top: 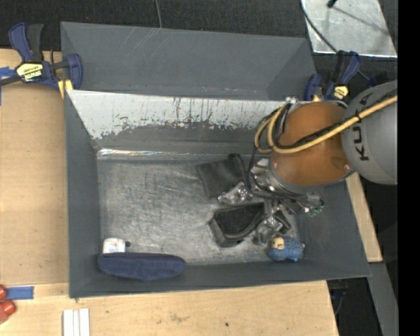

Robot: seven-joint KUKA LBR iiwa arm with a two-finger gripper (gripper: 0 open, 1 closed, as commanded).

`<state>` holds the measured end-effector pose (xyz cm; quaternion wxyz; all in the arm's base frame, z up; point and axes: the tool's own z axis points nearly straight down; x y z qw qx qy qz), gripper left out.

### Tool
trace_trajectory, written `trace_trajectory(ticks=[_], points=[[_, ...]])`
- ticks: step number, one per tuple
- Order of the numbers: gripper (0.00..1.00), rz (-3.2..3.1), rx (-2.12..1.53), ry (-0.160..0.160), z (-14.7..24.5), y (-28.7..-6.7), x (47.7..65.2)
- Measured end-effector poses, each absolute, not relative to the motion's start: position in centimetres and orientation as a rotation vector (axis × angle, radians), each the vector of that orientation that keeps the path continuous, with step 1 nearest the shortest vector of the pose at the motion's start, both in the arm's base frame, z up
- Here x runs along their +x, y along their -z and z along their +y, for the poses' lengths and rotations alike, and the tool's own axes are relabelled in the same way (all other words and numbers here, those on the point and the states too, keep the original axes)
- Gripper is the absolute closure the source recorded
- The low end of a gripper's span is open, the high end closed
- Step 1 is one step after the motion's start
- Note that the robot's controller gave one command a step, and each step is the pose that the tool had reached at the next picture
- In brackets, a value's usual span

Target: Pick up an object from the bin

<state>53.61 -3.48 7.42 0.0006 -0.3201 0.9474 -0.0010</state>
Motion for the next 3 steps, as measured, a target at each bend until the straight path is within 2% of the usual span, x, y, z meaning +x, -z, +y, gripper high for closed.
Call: trace_trajectory(ticks=[1,2,3], points=[[1.0,2.97,-1.004,0.003,-3.4,-7.6,53.8],[1.0,2.972,-0.999,0.004,-3.5,-16.2,53.9],[1.0,2.979,-0.997,0.0,-3.5,-16.4,53.9]])
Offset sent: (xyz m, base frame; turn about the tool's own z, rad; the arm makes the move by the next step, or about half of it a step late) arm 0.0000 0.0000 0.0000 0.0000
